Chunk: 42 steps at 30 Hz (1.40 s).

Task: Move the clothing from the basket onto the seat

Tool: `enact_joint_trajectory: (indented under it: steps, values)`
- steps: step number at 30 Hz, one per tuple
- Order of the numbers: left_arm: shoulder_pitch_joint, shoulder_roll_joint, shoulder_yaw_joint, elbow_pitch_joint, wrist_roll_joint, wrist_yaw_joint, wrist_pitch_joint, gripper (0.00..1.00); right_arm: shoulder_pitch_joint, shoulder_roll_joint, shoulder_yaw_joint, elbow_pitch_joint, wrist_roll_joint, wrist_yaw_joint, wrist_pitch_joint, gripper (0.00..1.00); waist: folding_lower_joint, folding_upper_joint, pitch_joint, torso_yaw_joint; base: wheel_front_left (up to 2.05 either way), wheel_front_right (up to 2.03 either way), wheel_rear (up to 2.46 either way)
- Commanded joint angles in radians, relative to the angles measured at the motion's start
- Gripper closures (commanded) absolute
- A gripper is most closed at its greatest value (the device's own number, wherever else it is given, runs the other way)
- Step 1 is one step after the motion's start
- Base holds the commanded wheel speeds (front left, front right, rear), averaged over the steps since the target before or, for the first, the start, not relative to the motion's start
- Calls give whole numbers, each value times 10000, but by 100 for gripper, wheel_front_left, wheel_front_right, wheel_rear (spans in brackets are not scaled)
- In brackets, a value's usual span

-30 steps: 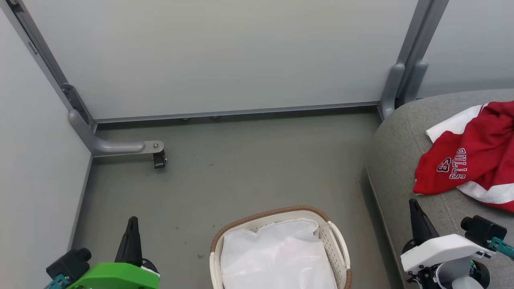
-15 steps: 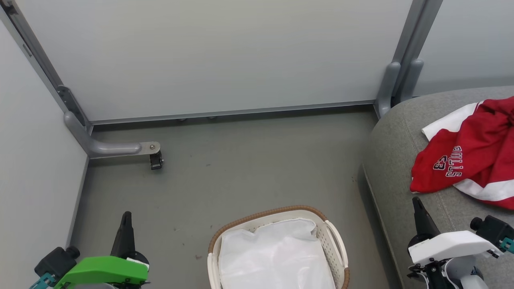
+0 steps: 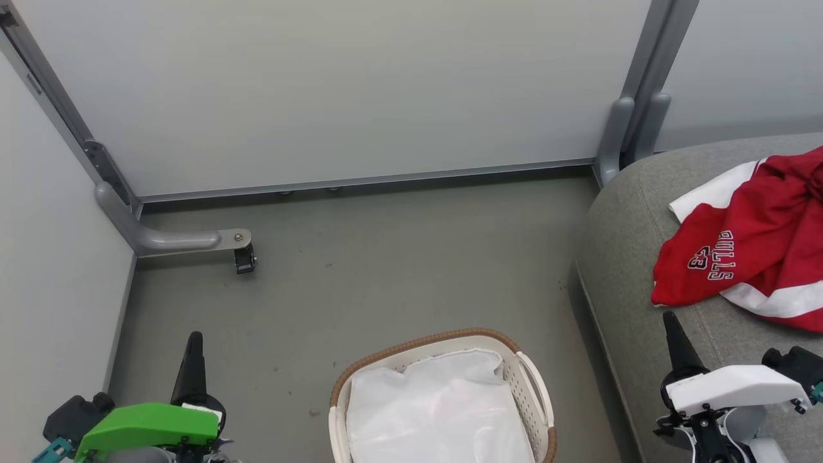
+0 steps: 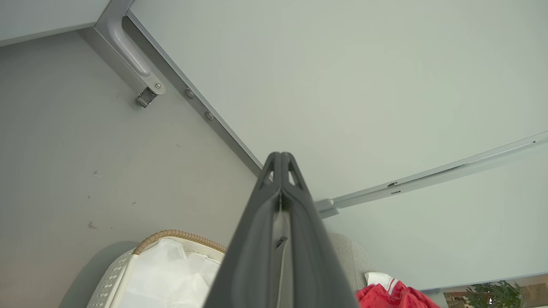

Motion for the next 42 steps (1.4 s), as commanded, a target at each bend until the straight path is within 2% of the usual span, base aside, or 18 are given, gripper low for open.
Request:
enact_joint_trajectory:
  steps: [1,15,16,17,42]
  values:
    - [-306,77,80,-124,-281,-16,66,100,-214,-72,-60,-127,299,-4,59,100,0,21,2,-14,0,0,0]
    - [-424,70,292,-180,-1552,-20,426,100,-265,-81,-176,-170,1769,-5,426,100,0,26,14,-144,0,0,0]
    - [-489,64,383,-206,-2049,-22,578,100,-291,-84,-222,-187,2343,-6,562,100,0,29,20,-199,0,0,0]
    - [-499,63,401,-211,-2137,-22,602,100,-295,-85,-233,-189,2449,-5,597,100,0,29,21,-209,0,0,0]
    - [-672,23,744,-290,-3946,-29,1157,100,-360,-99,-407,-240,4553,-6,1120,100,0,38,43,-441,0,0,0]
